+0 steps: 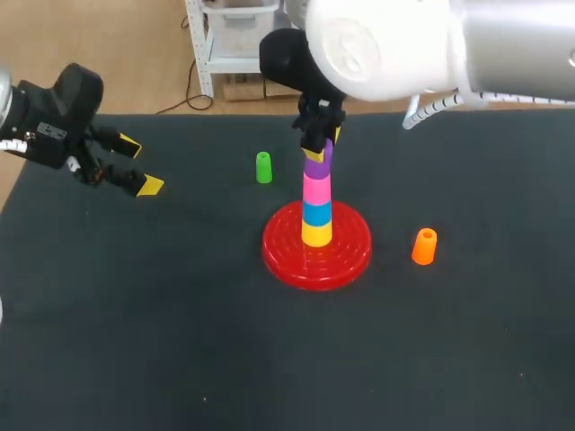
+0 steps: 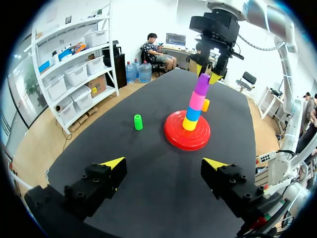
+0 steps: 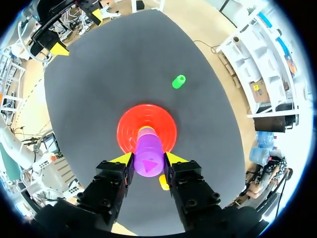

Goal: Pick up and stack the cylinders on the red base in this order: pink,purple,orange,green

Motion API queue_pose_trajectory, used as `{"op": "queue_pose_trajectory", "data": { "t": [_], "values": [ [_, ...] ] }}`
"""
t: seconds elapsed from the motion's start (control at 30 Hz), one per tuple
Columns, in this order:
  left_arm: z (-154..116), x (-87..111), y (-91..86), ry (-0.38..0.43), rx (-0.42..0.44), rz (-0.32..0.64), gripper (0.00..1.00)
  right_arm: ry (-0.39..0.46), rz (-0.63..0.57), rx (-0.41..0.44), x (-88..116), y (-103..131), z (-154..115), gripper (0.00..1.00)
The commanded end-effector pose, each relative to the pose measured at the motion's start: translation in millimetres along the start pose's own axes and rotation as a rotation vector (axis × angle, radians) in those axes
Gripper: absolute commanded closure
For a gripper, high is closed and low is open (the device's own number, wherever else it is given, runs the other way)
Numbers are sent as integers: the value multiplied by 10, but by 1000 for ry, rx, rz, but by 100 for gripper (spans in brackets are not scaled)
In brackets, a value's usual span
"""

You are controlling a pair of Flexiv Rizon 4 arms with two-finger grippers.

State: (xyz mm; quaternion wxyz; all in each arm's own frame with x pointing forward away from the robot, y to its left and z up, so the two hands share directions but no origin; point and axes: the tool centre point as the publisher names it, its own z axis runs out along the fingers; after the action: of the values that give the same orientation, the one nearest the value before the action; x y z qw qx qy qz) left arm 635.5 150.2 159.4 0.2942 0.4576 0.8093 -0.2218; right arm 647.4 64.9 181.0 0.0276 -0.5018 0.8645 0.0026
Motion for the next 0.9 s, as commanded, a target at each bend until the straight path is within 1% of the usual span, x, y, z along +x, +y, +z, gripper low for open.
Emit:
{"op": "queue_pose_trajectory", "data": {
  "t": [0.03,0.17,0.27,0.53,0.77,0.9],
  "values": [
    [-5,19,1,-6,1,3,0,-2,-10,7,14,16,-43,100],
    [-5,19,1,-6,1,3,0,4,-17,9,16,17,-41,100],
    [-5,19,1,-6,1,3,0,42,-32,12,3,23,22,100],
    [-5,19,1,-6,1,3,0,101,-65,30,-2,25,108,100],
    [-5,19,1,-6,1,3,0,114,-71,29,-20,19,136,100],
    [-5,19,1,-6,1,3,0,138,-61,23,-20,5,218,100]
  ]
}}
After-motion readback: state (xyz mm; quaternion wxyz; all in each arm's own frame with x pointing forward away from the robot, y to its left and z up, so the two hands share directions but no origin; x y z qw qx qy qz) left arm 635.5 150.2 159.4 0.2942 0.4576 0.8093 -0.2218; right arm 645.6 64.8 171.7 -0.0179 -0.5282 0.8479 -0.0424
